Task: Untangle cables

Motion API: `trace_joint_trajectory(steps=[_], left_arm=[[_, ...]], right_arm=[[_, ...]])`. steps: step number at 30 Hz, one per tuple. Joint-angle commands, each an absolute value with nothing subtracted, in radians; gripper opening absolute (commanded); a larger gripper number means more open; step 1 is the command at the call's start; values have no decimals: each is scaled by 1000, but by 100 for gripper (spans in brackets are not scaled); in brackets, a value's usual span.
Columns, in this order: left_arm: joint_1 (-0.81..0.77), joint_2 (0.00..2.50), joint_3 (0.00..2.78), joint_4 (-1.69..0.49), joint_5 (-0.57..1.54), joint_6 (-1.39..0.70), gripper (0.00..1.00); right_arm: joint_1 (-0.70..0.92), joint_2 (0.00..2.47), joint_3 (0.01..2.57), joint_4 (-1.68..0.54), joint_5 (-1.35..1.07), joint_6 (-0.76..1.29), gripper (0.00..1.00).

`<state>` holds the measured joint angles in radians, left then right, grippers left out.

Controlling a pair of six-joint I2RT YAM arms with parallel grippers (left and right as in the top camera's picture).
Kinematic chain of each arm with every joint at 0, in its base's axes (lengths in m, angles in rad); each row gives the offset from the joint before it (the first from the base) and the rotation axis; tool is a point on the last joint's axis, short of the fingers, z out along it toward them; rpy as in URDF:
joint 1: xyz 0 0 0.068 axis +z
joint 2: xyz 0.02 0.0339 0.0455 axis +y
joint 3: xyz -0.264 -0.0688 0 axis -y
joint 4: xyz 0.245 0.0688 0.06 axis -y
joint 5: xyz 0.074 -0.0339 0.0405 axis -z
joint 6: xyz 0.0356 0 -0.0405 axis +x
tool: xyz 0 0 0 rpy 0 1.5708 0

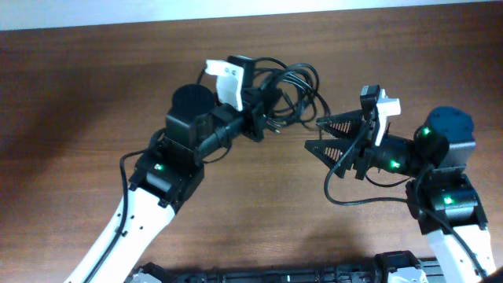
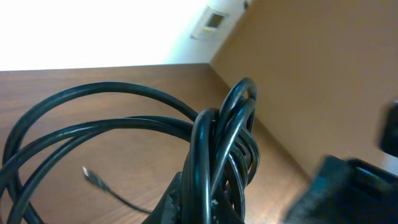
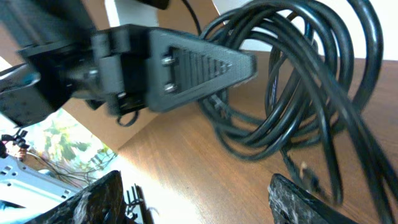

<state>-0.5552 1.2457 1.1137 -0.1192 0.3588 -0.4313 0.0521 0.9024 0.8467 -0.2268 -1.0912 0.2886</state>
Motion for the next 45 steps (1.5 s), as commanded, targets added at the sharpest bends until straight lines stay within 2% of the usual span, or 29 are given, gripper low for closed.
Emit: trace_joint_trajectory(steps=[1, 4, 16, 29, 32, 33, 37, 45], left_arm=[[-592, 1238, 1127, -101, 374, -443, 0], [-594, 1238, 1127, -102, 380, -444, 0], [-599, 1238, 1127, -114, 476, -443, 0], [-661, 1238, 1127, -117, 478, -424, 0], [-661, 1238, 1127, -117, 475, -421, 0], [-661, 1238, 1127, -117, 475, -421, 0], [-661, 1238, 1127, -117, 476, -421, 0], [-661, 1238, 1127, -121, 487, -421, 0]], right_arm=[[52, 934, 852, -223, -1107, 293, 74], [52, 949, 852, -223, -1106, 293, 79], [52, 949, 852, -220, -1108, 286, 80], [52, 949, 852, -184, -1169, 286, 69], [52, 949, 852, -156, -1209, 286, 62], [52, 949, 852, -156, -1211, 286, 54], [52, 949, 852, -144, -1227, 286, 34], [52, 949, 852, -92, -1293, 286, 24]])
